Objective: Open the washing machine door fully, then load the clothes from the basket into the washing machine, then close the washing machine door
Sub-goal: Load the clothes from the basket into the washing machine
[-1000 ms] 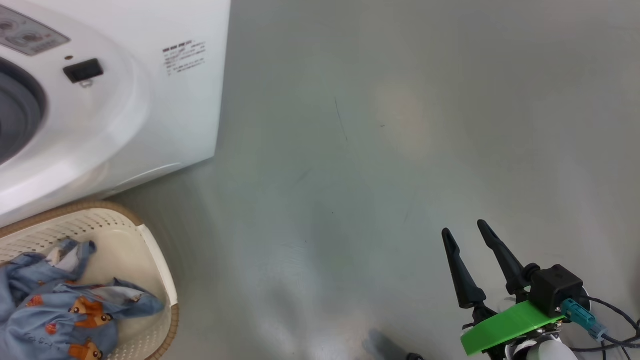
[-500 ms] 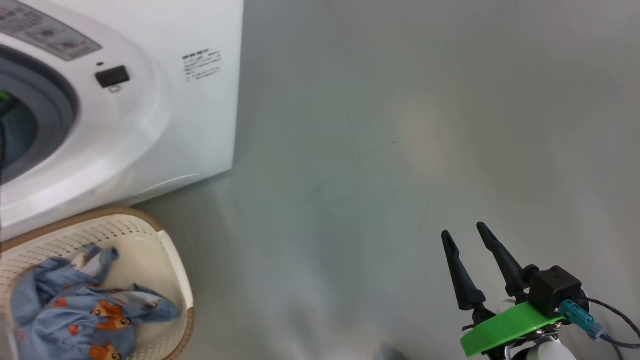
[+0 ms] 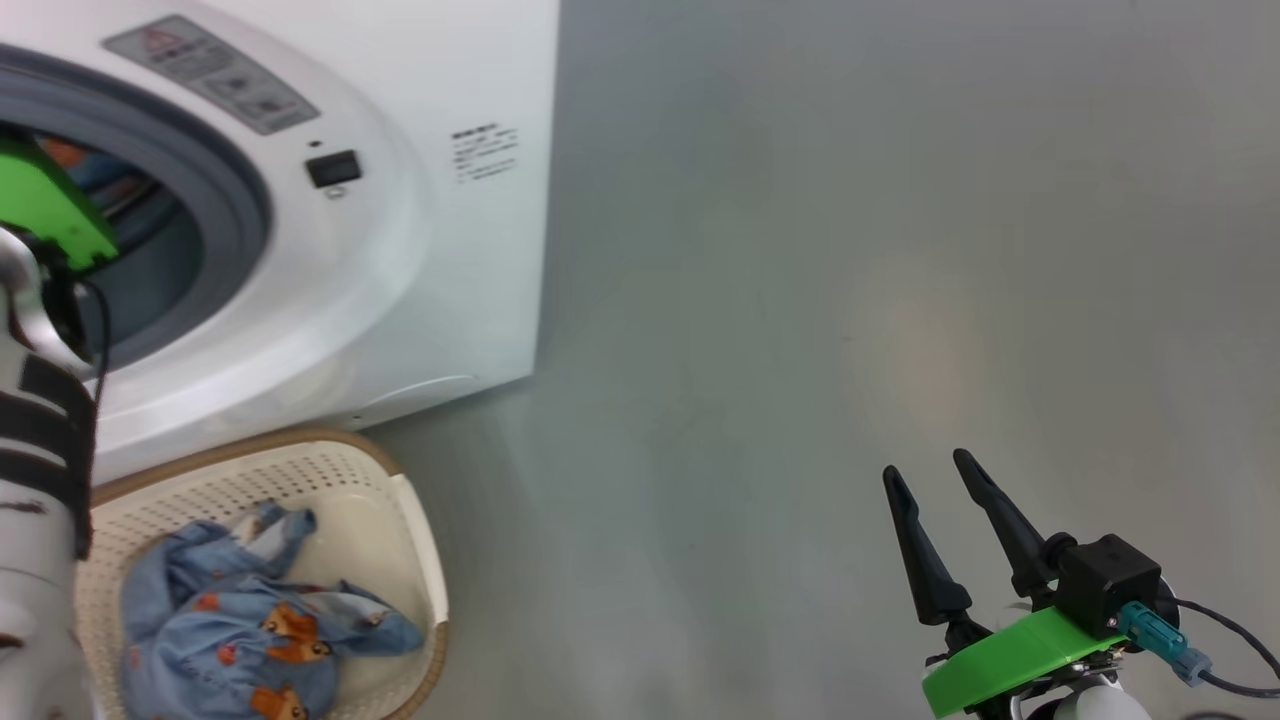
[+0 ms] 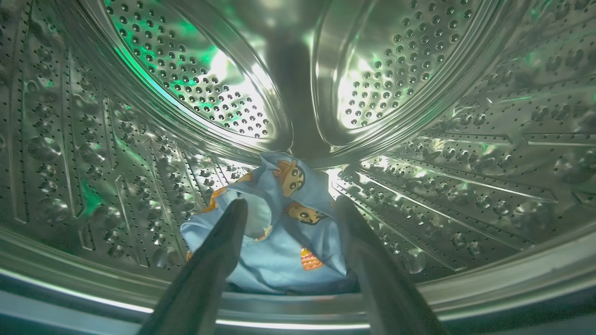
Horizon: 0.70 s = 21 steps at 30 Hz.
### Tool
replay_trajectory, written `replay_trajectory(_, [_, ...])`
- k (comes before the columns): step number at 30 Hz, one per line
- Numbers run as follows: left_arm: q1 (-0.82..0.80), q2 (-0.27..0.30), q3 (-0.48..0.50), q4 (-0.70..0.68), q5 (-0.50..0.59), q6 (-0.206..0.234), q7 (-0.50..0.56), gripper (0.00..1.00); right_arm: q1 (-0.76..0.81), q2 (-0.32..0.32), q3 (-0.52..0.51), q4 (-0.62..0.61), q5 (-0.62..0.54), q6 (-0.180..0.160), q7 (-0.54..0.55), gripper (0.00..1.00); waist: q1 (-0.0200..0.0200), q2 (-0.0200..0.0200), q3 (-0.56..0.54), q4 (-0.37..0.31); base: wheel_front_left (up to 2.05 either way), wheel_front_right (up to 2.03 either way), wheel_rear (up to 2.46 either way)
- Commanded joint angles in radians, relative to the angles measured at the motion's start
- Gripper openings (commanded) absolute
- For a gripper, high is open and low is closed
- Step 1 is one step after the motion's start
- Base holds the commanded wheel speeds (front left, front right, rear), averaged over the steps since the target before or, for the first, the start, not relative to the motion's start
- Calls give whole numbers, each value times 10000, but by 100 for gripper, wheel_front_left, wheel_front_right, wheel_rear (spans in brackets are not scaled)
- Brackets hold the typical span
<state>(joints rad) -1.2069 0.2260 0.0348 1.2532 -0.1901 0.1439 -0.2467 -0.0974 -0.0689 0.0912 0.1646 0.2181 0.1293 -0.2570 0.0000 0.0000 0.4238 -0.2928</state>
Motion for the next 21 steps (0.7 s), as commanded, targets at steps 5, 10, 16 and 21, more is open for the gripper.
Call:
replay_trajectory(5, [638,168,65,-393,-130,-224,-140,100,166,-174,230,-187,-149,14,-48,100,0,0,-584,660,0,0,0])
replay_trajectory(10, [1554,-156,56,-1282,-179,-369,-148,100,109,-208,92,-183,-214,14,-48,100,0,0,-1001,1062,0,0,0])
replay_trajectory(16, [2963,-506,193,-2473,-268,-524,-149,100,223,-152,-81,-161,-292,14,-48,100,0,0,-1617,1345,0,0,0])
replay_trajectory(21, [4386,-770,419,-3680,-379,-828,-150,100,372,-122,-84,-107,-360,14,-48,100,0,0,-2180,1442,0,0,0])
